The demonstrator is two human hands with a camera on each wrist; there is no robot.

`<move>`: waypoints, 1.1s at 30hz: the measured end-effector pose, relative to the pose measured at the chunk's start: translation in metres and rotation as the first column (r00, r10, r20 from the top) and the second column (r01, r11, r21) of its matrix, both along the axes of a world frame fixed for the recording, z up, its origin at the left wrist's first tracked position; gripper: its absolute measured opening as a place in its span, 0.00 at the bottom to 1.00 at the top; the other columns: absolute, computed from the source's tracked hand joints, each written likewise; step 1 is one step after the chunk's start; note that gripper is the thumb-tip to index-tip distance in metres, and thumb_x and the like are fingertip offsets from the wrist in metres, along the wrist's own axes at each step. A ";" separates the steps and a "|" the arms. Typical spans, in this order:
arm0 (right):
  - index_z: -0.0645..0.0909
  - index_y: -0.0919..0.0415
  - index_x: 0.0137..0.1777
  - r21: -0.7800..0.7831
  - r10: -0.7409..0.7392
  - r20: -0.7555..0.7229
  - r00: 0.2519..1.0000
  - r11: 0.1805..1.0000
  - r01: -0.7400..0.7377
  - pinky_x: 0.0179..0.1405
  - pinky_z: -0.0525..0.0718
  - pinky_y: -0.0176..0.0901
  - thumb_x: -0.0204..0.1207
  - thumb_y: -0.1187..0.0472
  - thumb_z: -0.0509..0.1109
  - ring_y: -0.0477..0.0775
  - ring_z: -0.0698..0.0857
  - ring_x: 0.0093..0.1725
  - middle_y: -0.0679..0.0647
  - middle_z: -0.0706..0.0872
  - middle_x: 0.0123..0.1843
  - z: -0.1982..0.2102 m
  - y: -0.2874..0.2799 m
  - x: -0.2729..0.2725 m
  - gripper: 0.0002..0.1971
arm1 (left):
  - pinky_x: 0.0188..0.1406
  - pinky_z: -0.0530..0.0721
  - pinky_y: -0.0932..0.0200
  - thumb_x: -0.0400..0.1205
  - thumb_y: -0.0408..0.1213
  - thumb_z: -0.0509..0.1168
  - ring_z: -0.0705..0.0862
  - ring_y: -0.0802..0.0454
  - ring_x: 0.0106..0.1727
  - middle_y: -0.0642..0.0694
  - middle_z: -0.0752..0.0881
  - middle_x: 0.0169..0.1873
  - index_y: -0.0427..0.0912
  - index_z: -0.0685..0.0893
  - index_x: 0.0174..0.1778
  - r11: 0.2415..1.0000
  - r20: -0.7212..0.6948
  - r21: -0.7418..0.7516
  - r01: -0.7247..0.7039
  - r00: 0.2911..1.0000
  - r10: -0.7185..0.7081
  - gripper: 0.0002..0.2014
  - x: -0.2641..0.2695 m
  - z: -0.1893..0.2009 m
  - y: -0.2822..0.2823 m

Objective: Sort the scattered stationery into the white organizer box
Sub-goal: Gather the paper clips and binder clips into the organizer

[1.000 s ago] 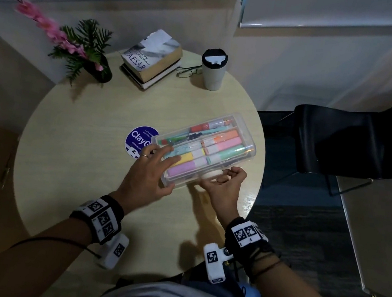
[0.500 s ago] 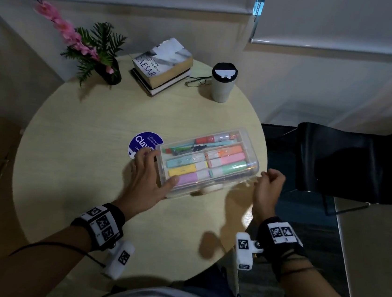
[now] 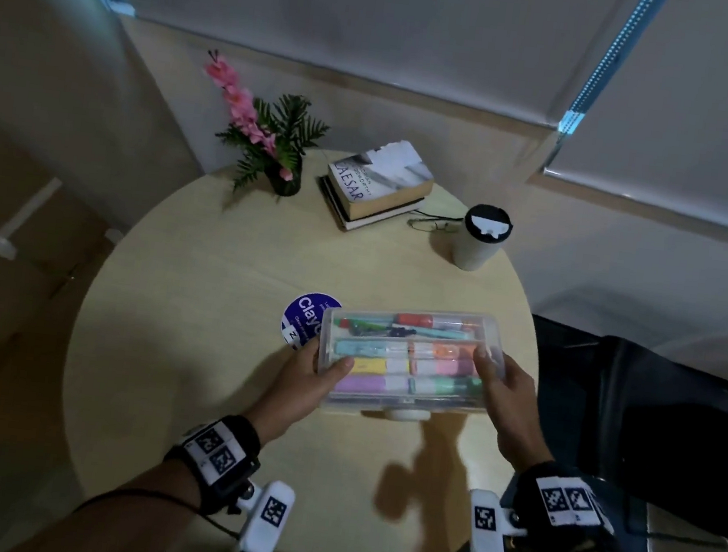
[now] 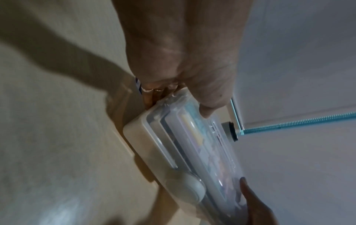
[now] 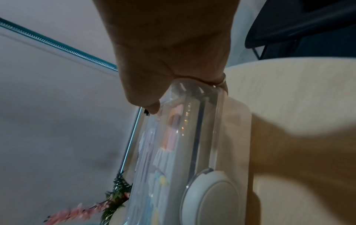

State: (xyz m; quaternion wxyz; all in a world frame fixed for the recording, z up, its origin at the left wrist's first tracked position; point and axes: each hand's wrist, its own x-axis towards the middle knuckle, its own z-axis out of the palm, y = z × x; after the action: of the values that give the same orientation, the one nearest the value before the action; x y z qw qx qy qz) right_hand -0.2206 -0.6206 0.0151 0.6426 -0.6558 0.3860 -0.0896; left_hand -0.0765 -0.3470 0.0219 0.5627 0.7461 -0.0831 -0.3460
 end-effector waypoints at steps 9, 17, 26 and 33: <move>0.87 0.55 0.69 0.045 0.067 0.130 0.989 0.996 -0.073 0.63 0.91 0.62 0.87 0.41 0.70 0.54 0.94 0.59 0.52 0.95 0.60 0.005 0.012 0.133 0.21 | 0.67 0.89 0.42 0.85 0.48 0.71 0.92 0.49 0.63 0.51 0.93 0.61 0.50 0.85 0.71 0.991 0.102 0.015 -0.131 0.986 0.129 0.18 0.129 0.017 0.011; 0.86 0.62 0.70 0.155 0.105 0.099 0.990 0.981 -0.119 0.54 0.92 0.49 0.90 0.49 0.69 0.52 0.95 0.56 0.55 0.95 0.60 -0.010 0.025 0.200 0.18 | 0.69 0.88 0.40 0.90 0.42 0.68 0.92 0.48 0.62 0.49 0.93 0.61 0.48 0.85 0.72 0.983 0.062 0.056 -0.177 0.983 0.174 0.14 0.192 0.007 0.019; 0.83 0.59 0.73 0.045 0.198 0.124 0.972 0.978 -0.204 0.54 0.92 0.40 0.90 0.48 0.68 0.50 0.94 0.59 0.53 0.94 0.62 -0.008 0.026 0.204 0.19 | 0.65 0.90 0.41 0.90 0.46 0.68 0.93 0.48 0.60 0.48 0.94 0.60 0.49 0.85 0.71 0.985 0.026 0.024 -0.172 0.985 0.172 0.15 0.194 0.002 0.025; 0.84 0.52 0.73 0.009 0.179 -0.047 0.983 0.984 -0.179 0.54 0.87 0.44 0.84 0.33 0.67 0.49 0.91 0.60 0.49 0.92 0.63 -0.010 0.032 0.187 0.27 | 0.64 0.86 0.52 0.95 0.53 0.55 0.91 0.62 0.59 0.60 0.93 0.57 0.51 0.88 0.67 0.996 0.007 0.026 -0.084 0.996 0.084 0.18 0.159 0.014 0.053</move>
State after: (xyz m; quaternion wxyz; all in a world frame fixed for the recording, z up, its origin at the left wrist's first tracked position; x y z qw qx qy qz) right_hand -0.0334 -0.5885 0.0047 0.6404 -0.6881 0.3409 -0.0149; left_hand 0.0830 -0.2936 0.0358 0.5669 0.7571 -0.0488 -0.3210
